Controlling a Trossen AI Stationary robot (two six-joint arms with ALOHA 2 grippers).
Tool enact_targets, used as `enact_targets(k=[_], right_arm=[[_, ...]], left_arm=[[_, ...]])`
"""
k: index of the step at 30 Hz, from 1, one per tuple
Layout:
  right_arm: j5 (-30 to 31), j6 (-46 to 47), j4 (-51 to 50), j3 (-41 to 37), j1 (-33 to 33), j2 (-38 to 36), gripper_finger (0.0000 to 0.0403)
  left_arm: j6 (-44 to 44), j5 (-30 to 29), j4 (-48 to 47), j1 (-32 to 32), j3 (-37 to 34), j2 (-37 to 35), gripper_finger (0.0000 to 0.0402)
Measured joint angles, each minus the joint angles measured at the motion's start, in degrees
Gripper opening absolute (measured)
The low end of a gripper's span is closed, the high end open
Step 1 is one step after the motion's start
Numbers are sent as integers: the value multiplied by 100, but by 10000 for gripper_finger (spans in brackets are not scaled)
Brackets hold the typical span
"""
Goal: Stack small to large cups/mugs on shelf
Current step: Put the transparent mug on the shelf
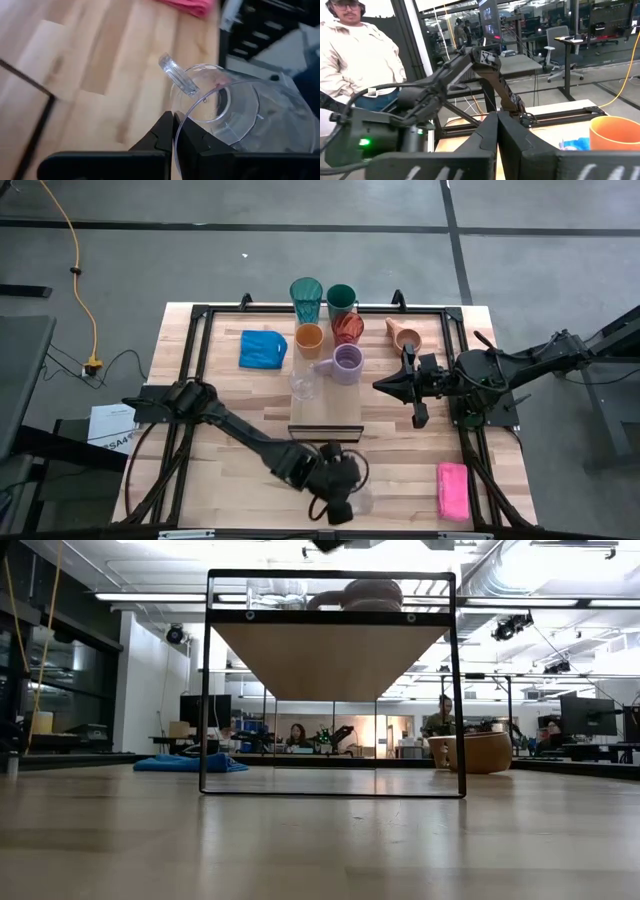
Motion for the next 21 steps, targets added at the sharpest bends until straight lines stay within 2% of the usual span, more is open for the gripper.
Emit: enact_targets(k=[4, 7, 15, 21], right_arm=[[0, -42, -2, 1, 0, 0, 0], [0, -18, 0, 2, 0, 0, 0], [0, 6, 17, 2, 0, 0, 0], [0, 6, 16, 1, 0, 0, 0]], left_arm=[[212, 24, 290, -219, 0, 0, 0], [-2, 57, 289, -245, 2, 44, 0], [-821, 362, 41, 222, -6, 204, 0], [-847, 640, -65, 337, -7, 321, 0]])
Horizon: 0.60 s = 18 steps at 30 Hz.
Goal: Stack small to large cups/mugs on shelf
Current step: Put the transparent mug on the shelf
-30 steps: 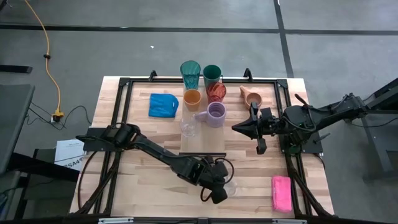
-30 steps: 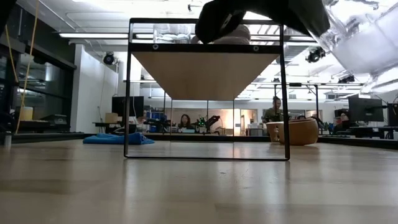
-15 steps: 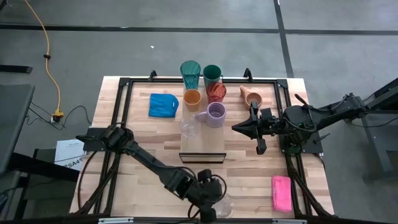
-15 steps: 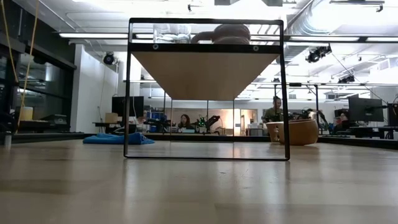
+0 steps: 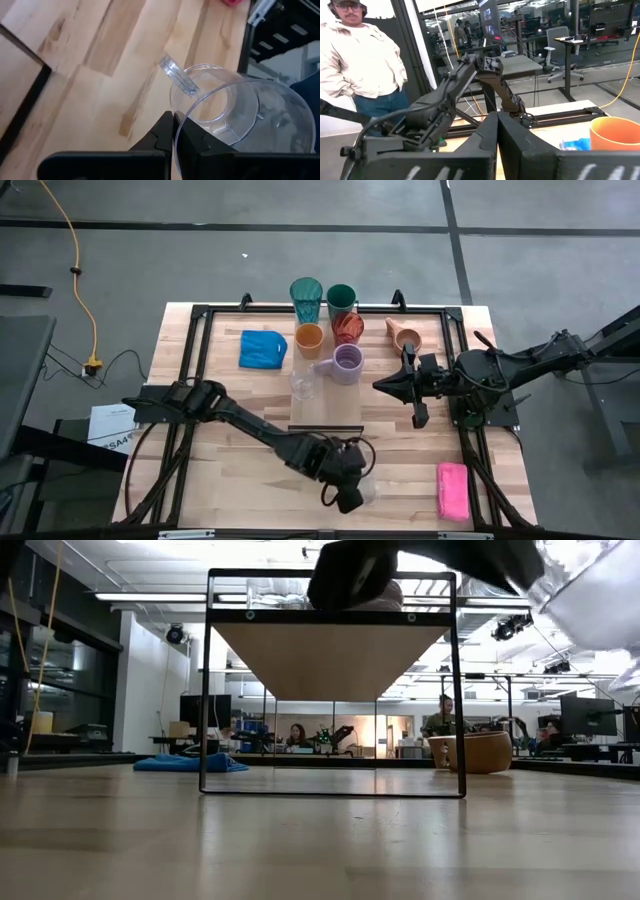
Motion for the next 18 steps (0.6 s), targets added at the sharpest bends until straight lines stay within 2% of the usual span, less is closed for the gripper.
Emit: enact_targets(k=[9, 13, 18], right_arm=[[0, -31, -14, -1, 0, -1, 0], [0, -46, -16, 0, 0, -2, 0], [0, -46, -13, 1, 0, -1, 0]], left_arm=[[88, -373, -193, -358, 17, 146, 0], [17, -521, -422, -311, 6, 229, 0], [0, -407, -666, -138, 4, 309, 0]])
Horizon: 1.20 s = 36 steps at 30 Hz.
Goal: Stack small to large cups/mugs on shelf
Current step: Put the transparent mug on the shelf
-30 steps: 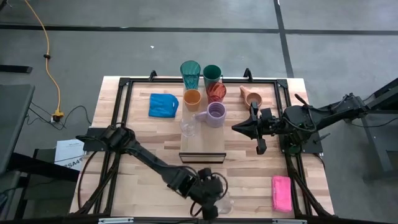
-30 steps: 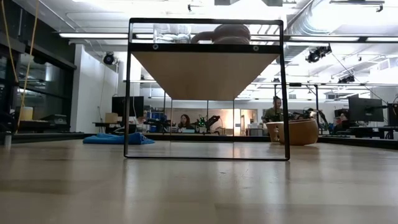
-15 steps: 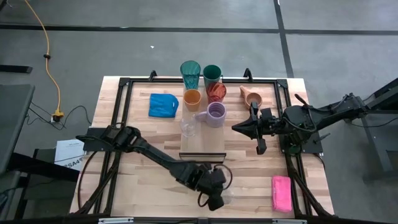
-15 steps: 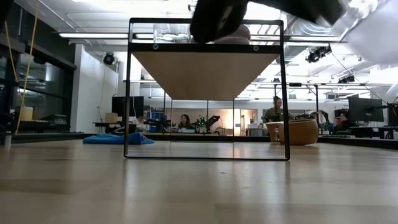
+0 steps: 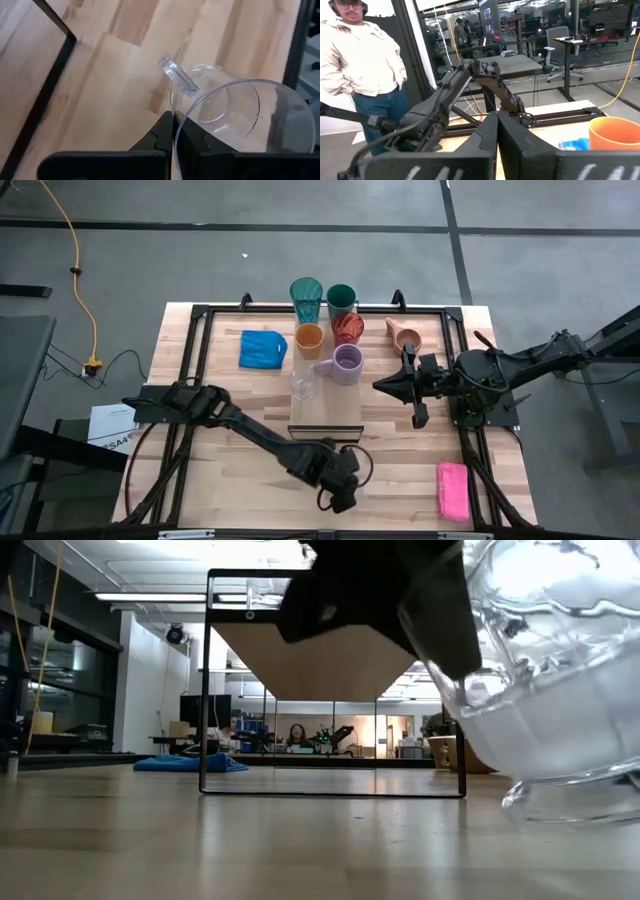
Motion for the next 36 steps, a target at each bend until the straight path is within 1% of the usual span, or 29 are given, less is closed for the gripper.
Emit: enact_targets(k=[3, 9, 13, 18, 25, 30, 33, 36], right_arm=[[0, 0, 15, -2, 0, -1, 0], [0, 0, 19, -1, 0, -1, 0], [0, 4, 19, 0, 0, -1, 0], [0, 17, 21, 0, 0, -1, 0], [0, 17, 21, 0, 0, -1, 0], [0, 17, 21, 0, 0, -1, 0], [0, 17, 23, -1, 0, -1, 0], [0, 17, 23, 0, 0, -1, 0]], left_arm=[[0, 125, -22, 43, 0, 36, 0], [4, 99, 15, 28, 0, 35, 4], [7, 24, 17, 36, 0, 35, 20], [7, -90, 14, 39, 0, 35, 50], [-21, -171, 20, 65, 0, 33, 104], [-22, -143, -15, 68, 28, 33, 161], [46, -15, -258, 65, 295, 31, 202], [292, 91, -397, 65, 602, 19, 240]])
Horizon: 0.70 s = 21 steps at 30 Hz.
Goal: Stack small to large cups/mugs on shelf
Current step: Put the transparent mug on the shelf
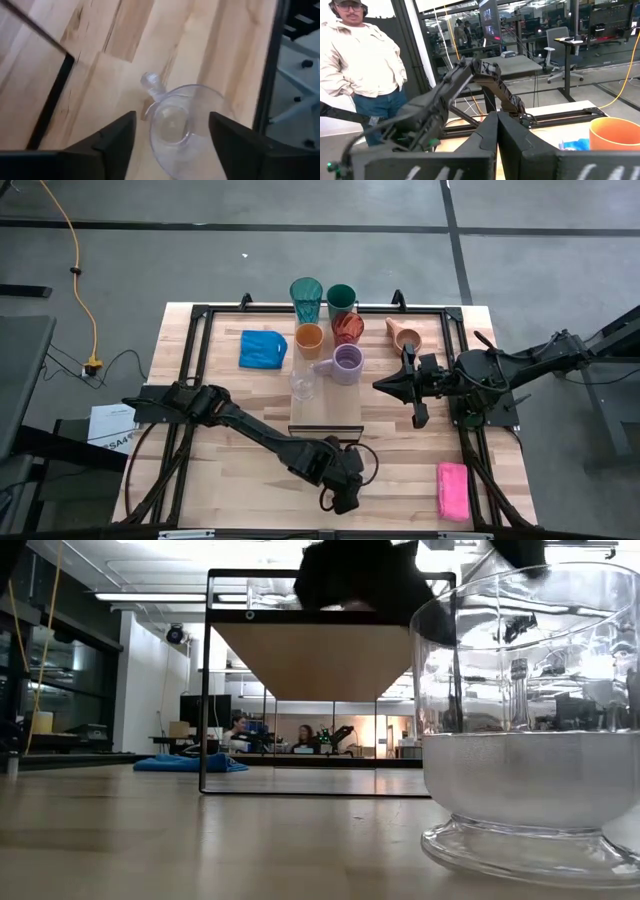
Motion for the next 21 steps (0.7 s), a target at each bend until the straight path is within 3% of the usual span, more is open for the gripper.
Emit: enact_targets(k=[5, 11, 16, 21], right_arm=[[0, 32, 2, 0, 0, 0, 0], [0, 28, 0, 0, 0, 0, 0], [-2, 26, -57, 0, 0, -14, 0], [-2, 37, -117, 0, 0, -21, 0]], left_arm=[[682, 36, -853, -5, 882, -5, 277], [1545, -90, -2286, -129, 1584, -201, 283], [1682, -218, -2905, -171, 1306, -988, 277], [1523, -528, -2854, -75, 141, -2361, 277]])
